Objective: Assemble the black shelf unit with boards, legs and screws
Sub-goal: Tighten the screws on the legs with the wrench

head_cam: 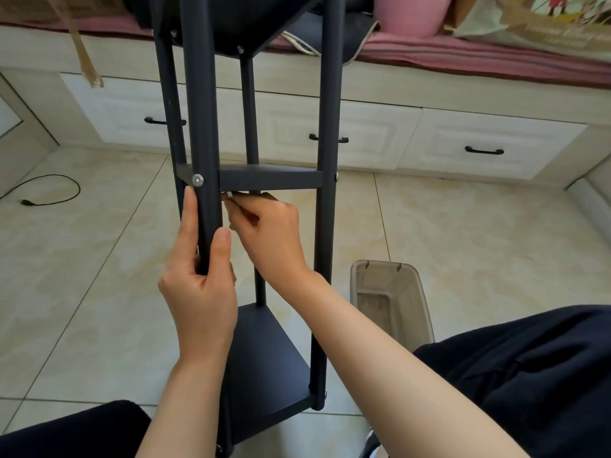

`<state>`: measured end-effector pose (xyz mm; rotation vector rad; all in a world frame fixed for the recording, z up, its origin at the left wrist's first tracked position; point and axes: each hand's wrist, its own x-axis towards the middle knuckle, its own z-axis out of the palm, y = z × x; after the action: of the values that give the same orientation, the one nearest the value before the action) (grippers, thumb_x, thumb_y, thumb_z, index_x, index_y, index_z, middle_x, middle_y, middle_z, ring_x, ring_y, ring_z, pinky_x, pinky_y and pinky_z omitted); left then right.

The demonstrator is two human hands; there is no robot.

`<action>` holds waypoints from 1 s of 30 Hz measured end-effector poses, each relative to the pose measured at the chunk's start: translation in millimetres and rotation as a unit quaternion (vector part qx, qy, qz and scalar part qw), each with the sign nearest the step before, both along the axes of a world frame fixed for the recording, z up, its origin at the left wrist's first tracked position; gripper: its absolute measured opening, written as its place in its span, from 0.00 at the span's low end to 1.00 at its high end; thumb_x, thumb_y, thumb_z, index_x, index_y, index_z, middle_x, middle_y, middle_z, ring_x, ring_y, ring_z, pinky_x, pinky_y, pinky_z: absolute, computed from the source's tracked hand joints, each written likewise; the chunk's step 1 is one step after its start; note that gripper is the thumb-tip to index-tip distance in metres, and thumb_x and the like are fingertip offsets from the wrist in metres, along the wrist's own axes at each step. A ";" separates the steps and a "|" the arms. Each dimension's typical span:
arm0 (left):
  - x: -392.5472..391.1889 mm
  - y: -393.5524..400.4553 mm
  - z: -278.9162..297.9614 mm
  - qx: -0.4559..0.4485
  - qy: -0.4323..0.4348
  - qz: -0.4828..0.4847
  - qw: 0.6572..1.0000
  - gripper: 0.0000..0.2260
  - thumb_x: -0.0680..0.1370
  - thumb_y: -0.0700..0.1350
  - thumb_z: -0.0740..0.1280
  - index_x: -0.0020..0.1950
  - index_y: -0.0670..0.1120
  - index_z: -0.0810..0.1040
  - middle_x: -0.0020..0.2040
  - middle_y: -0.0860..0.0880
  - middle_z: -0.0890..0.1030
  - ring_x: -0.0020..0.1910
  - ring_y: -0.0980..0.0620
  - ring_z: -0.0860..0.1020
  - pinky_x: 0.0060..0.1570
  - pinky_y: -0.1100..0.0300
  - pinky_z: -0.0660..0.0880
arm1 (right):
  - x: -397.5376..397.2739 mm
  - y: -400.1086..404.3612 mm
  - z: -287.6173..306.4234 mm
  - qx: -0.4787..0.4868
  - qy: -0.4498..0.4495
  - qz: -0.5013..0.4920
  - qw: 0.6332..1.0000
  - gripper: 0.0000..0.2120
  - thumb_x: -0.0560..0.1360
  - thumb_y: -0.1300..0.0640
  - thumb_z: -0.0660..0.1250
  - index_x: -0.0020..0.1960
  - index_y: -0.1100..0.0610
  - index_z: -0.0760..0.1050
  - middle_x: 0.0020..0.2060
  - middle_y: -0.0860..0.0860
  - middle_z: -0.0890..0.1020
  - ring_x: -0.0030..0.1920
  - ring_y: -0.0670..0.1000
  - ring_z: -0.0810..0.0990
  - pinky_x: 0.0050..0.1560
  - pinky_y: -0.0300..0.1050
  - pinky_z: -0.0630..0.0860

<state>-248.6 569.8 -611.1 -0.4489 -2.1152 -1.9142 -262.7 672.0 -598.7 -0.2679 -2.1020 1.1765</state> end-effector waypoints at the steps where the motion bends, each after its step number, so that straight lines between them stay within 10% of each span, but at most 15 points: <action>1: -0.7 -0.4 -0.4 0.001 0.001 -0.001 1.000 0.23 0.83 0.47 0.64 0.77 0.60 0.67 0.38 0.68 0.78 0.30 0.41 0.71 0.32 0.48 0.74 | -2.4 -0.9 -1.9 -0.001 0.008 -0.002 1.000 0.07 0.78 0.62 0.68 0.48 0.64 0.84 0.37 0.54 0.85 0.37 0.50 0.81 0.42 0.36 0.76; 21: -8.1 -2.6 -5.8 0.030 0.014 -0.008 0.999 0.23 0.81 0.48 0.64 0.76 0.63 0.68 0.39 0.63 0.79 0.28 0.46 0.70 0.33 0.52 0.75 | -40.0 -12.9 -13.5 -0.070 0.050 -0.009 0.996 0.07 0.76 0.66 0.68 0.41 0.68 0.82 0.35 0.59 0.84 0.35 0.52 0.78 0.40 0.25 0.69; 30: -7.4 -3.0 -5.8 0.011 0.012 -0.011 1.000 0.23 0.82 0.50 0.64 0.75 0.66 0.67 0.38 0.64 0.79 0.28 0.49 0.71 0.33 0.53 0.76 | 7.3 -4.3 -11.3 0.017 0.001 0.013 1.000 0.08 0.79 0.65 0.65 0.50 0.66 0.82 0.39 0.57 0.83 0.42 0.53 0.78 0.45 0.39 0.73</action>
<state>-256.0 566.8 -616.9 -0.4898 -2.0810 -1.9331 -255.4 667.7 -609.9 -0.2246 -2.1269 1.1535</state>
